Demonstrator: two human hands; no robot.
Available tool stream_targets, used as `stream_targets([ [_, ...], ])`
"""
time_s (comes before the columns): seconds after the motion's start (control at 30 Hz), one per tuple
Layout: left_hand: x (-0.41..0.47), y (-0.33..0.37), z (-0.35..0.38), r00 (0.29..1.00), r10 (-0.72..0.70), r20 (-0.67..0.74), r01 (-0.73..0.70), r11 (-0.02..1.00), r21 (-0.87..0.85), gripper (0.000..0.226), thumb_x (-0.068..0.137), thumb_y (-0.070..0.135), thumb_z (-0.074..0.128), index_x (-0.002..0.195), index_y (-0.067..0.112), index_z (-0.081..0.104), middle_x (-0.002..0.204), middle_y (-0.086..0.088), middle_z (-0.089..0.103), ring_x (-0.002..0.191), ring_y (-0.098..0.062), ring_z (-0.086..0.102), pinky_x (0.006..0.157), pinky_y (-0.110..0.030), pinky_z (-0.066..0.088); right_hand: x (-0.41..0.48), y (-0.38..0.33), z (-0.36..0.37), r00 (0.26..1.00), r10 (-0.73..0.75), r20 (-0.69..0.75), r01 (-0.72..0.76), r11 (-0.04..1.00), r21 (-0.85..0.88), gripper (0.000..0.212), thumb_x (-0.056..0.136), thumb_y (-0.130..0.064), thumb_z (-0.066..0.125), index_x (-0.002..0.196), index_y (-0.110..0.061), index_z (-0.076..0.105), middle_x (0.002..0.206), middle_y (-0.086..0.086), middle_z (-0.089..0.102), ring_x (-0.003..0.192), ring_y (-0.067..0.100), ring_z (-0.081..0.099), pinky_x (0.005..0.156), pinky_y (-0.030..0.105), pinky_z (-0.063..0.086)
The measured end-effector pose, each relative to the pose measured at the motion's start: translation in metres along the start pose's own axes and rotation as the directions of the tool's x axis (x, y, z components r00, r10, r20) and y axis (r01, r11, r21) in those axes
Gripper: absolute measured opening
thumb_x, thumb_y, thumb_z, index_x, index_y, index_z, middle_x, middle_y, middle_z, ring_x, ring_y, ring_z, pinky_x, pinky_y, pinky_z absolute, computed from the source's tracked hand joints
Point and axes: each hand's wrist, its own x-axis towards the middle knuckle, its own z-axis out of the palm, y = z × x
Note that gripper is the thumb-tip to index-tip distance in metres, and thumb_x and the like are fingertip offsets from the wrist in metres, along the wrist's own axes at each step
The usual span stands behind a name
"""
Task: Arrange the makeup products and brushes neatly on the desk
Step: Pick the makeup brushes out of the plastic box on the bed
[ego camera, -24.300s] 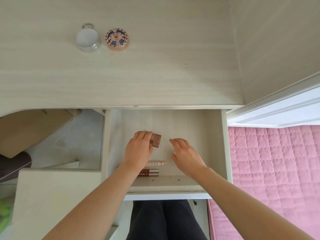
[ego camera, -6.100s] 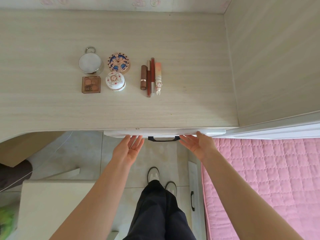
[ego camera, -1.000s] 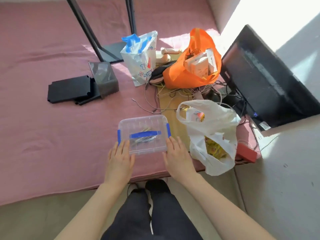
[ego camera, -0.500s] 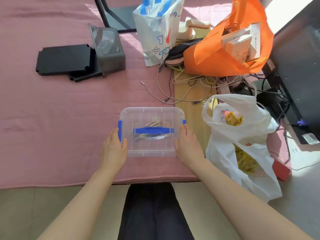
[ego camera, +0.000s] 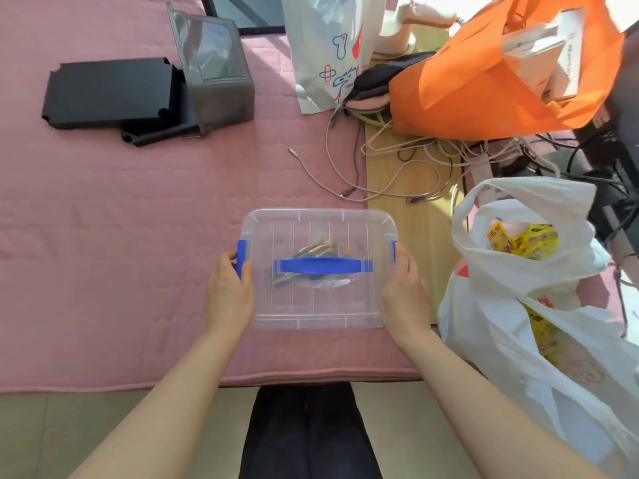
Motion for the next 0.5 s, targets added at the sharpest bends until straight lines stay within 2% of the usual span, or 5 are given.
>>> stream_targets([
  [0.13, 0.007, -0.01, 0.002, 0.997, 0.078, -0.011, -0.077, 0.993, 0.091, 0.025, 0.099, 0.03, 0.041, 0.109, 0.01, 0.05, 0.094, -0.013, 0.063, 0.08, -0.034, 0.053, 0.064, -0.039, 0.041, 0.0, 0.012, 0.007, 1.0, -0.007, 0.021, 0.004, 0.994, 0.105, 0.058, 0.099, -0.014, 0.025, 0.148, -0.038, 0.007, 0.128, 0.005, 0.055, 0.096, 0.031, 0.055, 0.077, 0.043, 0.048],
  [0.27, 0.007, -0.017, 0.007, 0.993, 0.114, -0.023, -0.108, 0.975, 0.193, 0.03, 0.101, 0.025, 0.034, 0.105, 0.002, 0.052, 0.082, -0.025, 0.06, 0.072, -0.041, 0.053, 0.058, -0.039, 0.035, 0.001, 0.018, 0.015, 0.998, -0.057, -0.008, 0.057, 0.991, 0.118, 0.06, 0.098, -0.012, 0.028, 0.148, -0.036, 0.005, 0.12, 0.007, 0.059, 0.089, 0.03, 0.056, 0.071, 0.038, 0.046],
  [0.37, 0.011, -0.017, 0.008, 0.995, 0.085, -0.048, -0.073, 0.974, 0.213, 0.031, 0.102, 0.02, 0.03, 0.097, -0.003, 0.05, 0.079, -0.033, 0.058, 0.072, -0.048, 0.054, 0.058, -0.042, 0.033, 0.004, 0.02, 0.017, 1.0, -0.018, -0.008, 0.019, 0.992, 0.127, 0.063, 0.097, -0.009, 0.029, 0.147, -0.039, 0.007, 0.114, 0.006, 0.061, 0.086, 0.032, 0.057, 0.071, 0.043, 0.049],
  [0.43, 0.013, -0.017, 0.009, 0.996, 0.073, -0.055, -0.062, 0.979, 0.192, 0.032, 0.102, 0.019, 0.029, 0.098, -0.004, 0.05, 0.08, -0.033, 0.058, 0.074, -0.048, 0.054, 0.06, -0.045, 0.037, 0.007, 0.021, 0.016, 0.999, 0.034, -0.003, -0.033, 0.985, 0.169, 0.06, 0.097, -0.013, 0.03, 0.145, -0.043, 0.011, 0.099, 0.0, 0.062, 0.076, 0.029, 0.056, 0.063, 0.041, 0.047],
  [0.5, 0.014, -0.018, 0.01, 0.995, 0.078, -0.059, -0.066, 0.982, 0.175, 0.031, 0.102, 0.016, 0.029, 0.1, -0.006, 0.051, 0.082, -0.033, 0.059, 0.075, -0.048, 0.054, 0.064, -0.048, 0.039, 0.009, 0.023, 0.015, 0.995, 0.102, 0.004, -0.099, 0.953, 0.288, 0.054, 0.094, -0.022, 0.029, 0.142, -0.045, 0.018, 0.077, -0.004, 0.058, 0.065, 0.025, 0.054, 0.054, 0.037, 0.041],
])
